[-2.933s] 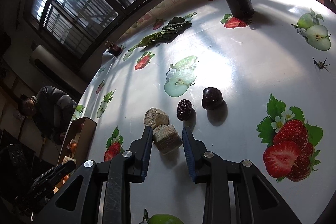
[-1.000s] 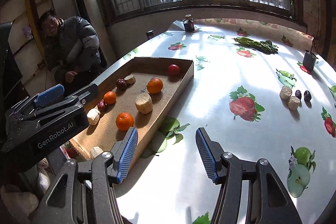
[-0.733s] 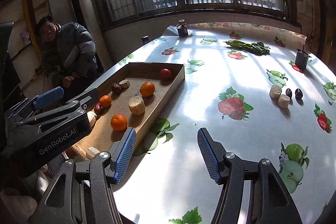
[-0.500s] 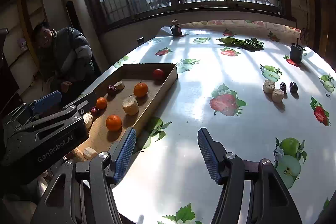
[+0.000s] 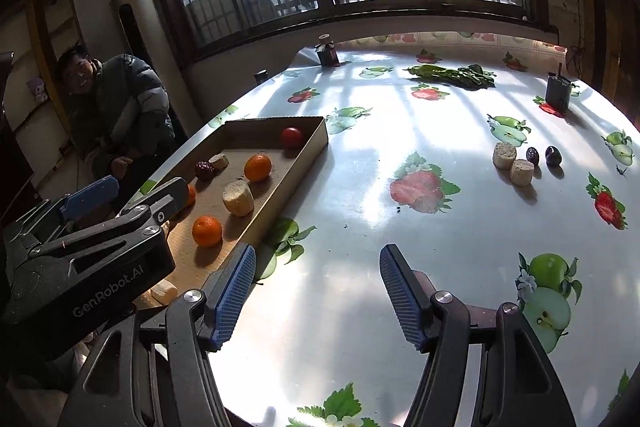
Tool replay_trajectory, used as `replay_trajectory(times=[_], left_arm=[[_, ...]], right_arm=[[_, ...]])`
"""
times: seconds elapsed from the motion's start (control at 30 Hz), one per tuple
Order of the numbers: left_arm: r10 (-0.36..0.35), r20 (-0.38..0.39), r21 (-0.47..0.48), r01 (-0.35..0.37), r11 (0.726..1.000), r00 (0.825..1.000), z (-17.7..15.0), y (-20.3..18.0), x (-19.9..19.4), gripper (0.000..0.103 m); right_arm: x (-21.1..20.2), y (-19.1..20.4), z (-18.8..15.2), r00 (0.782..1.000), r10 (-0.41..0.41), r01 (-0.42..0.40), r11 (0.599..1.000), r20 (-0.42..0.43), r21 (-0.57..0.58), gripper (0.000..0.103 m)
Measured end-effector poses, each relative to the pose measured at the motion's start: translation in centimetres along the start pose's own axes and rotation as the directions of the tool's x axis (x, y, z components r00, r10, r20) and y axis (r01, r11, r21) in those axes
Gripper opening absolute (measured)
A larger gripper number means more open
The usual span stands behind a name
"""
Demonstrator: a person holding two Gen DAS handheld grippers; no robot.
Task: Organize fruits
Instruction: 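Move both open grippers back to the remaining cakes and dates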
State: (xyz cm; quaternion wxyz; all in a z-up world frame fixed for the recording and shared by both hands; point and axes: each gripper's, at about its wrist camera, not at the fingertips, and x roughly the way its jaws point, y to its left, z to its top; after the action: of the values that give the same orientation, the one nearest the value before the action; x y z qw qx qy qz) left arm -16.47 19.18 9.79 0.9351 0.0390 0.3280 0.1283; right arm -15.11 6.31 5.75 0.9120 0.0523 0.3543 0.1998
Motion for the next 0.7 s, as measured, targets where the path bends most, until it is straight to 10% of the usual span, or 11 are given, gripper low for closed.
replay_trajectory(times=[0.4,0.7], left_arm=[[-0.146,-0.078,-0.004,0.146,0.989,0.986,1.9,-1.7,2.4,0.079],[-0.282,-0.109,0.065,0.29,0.955,0.953,5.6,-8.0,4.8,0.079]], right_arm=[[-0.9,-4.9,1.3,0.991,-0.132,0.132,0.991,0.0,-0.021,0.072],[-4.0,-16.5,6.0,0.915,-0.403,0.401,0.914,0.013,0.052,0.077]])
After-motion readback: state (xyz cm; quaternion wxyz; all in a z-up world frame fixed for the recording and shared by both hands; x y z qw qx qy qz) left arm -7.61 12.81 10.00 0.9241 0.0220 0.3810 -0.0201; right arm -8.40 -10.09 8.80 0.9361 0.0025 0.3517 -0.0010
